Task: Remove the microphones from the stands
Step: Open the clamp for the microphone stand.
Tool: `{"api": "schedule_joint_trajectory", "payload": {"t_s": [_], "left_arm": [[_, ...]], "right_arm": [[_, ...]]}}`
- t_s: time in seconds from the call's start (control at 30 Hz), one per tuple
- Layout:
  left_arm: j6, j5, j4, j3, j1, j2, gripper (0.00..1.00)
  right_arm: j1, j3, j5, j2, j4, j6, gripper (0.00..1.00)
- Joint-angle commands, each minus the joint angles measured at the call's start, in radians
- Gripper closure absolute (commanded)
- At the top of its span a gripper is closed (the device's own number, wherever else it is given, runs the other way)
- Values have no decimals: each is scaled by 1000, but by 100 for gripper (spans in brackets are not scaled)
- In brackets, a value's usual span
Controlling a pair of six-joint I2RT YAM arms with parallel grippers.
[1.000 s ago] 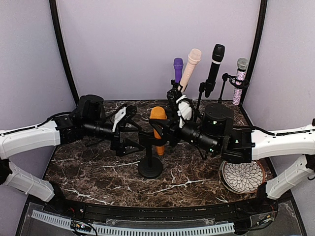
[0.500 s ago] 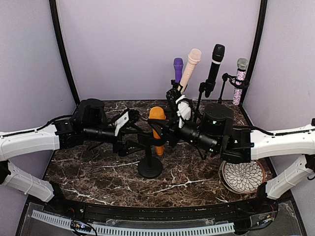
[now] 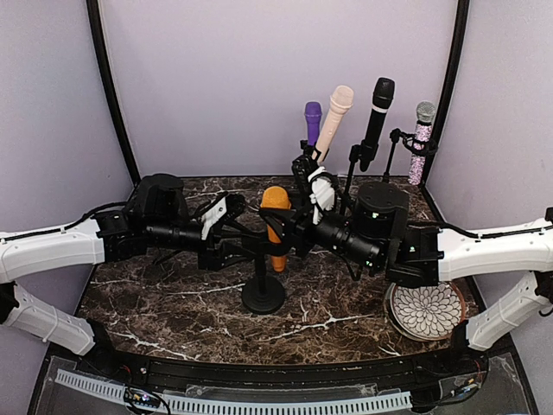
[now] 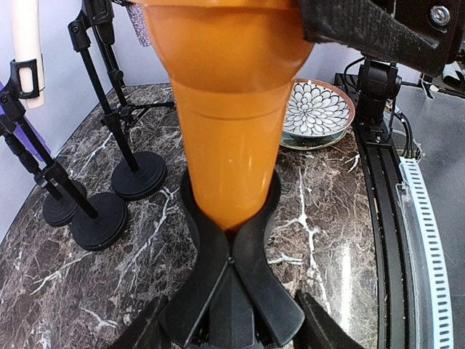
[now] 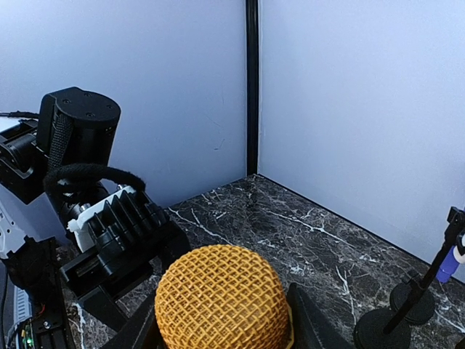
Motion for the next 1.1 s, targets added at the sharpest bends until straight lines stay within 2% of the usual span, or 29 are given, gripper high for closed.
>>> {"api": "schedule_joint_trajectory", "payload": {"t_s": [0.0,0.07,0.13,0.2,0.3,0.4,0.57,0.6,0.97,1.03,1.07], "left_arm": [[35,3,-31,14,-5,-18,85],[36,-1,-31,14,-5,-22,92],[35,-2,-28,11,-4,-26,94],[27,1,-26,11,-5,-28,88],[6,6,-11,10,-5,-30,53],[-18,24,13,2,-5,-34,43],[-40,47,16,4,-5,-20,18],[-43,51,16,6,-5,-18,16],[-53,61,48,7,-5,-16,15],[-52,60,47,10,-5,-12,21],[-50,59,44,10,-5,-12,27]], "right_arm": [[-3,1,45,-18,60,-1,95],[-4,0,68,-30,47,-6,95],[-2,-6,83,-46,33,-8,95],[-2,-14,85,-61,32,-8,95],[-2,-19,79,-65,33,-1,95],[-2,-21,63,-54,42,9,95],[-2,-17,46,-32,65,17,95],[-3,-15,42,-29,66,18,96],[-4,-6,24,-19,68,21,96],[-3,-7,24,-19,69,22,96],[-3,-7,24,-18,70,21,96]]}}
